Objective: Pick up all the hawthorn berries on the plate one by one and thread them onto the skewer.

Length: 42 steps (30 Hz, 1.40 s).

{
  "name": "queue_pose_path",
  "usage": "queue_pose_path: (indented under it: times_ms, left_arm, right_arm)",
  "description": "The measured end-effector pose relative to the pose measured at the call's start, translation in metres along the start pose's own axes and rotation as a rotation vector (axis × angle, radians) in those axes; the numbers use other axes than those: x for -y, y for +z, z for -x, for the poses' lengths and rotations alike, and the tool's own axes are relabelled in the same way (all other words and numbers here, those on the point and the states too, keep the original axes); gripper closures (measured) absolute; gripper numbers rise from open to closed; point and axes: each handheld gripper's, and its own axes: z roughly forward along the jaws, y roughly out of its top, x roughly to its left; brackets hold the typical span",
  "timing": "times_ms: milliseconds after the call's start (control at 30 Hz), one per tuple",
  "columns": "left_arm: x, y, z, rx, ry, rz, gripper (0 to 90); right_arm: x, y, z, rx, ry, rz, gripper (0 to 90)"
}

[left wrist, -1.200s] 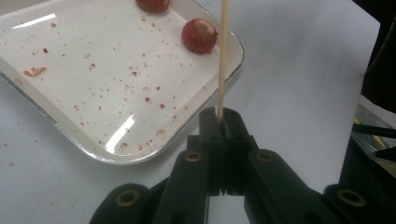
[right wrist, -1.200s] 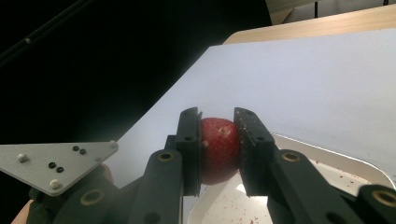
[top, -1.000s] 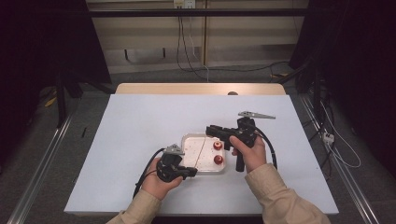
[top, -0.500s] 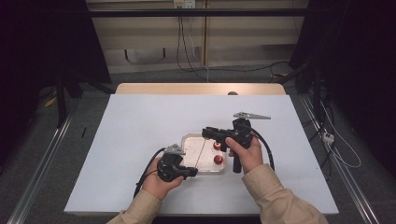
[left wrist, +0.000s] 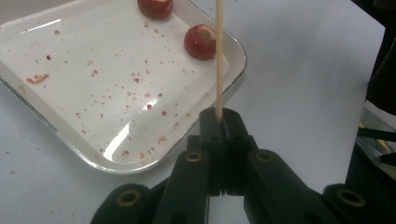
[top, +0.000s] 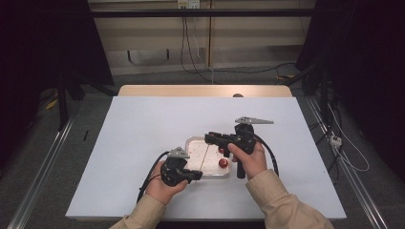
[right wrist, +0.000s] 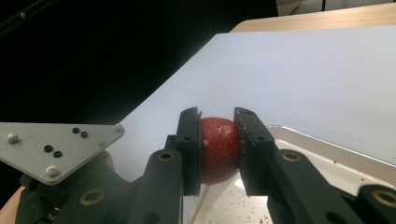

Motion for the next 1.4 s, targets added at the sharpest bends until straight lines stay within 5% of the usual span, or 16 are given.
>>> queue_pose_path:
  times_ms: [1067,1300,1400]
  left_arm:
    - [0.000,0.000,0.000,-0.026,-0.029,0.047,89.8]
    - [-0.002,-0.001,0.002,-0.017,-0.023,0.058,89.7]
    - [-0.001,-0.001,0.001,-0.016,-0.023,0.055,89.7]
  right_arm:
    - [0.013,0.001,0.003,-0.013,0.011,0.032,72.8]
    - [0.020,0.005,-0.005,0.023,-0.064,0.014,62.3]
    - [0.021,0.005,-0.006,0.018,-0.058,0.024,59.1]
